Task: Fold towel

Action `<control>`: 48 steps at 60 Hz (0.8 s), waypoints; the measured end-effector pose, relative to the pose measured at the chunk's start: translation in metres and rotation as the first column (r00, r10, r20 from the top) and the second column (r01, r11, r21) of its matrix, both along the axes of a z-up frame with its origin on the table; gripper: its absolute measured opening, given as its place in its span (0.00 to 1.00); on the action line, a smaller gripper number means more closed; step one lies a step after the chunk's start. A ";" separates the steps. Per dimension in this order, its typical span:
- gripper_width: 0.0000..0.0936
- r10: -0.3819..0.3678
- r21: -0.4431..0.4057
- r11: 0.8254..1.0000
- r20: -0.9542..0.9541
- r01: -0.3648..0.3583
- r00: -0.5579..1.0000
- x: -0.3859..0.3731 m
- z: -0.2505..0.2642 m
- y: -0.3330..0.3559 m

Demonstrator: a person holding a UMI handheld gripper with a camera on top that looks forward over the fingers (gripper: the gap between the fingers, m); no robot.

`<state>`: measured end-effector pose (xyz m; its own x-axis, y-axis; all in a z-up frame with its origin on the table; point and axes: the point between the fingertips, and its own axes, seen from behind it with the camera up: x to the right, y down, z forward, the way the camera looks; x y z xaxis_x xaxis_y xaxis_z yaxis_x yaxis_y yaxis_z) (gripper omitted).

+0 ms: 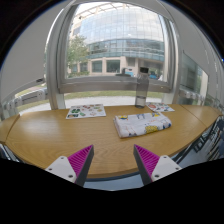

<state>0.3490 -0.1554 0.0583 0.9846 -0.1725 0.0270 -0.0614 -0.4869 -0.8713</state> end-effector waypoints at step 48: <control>0.03 0.173 -0.205 0.966 0.065 -0.157 0.983 0.012 0.053 -0.088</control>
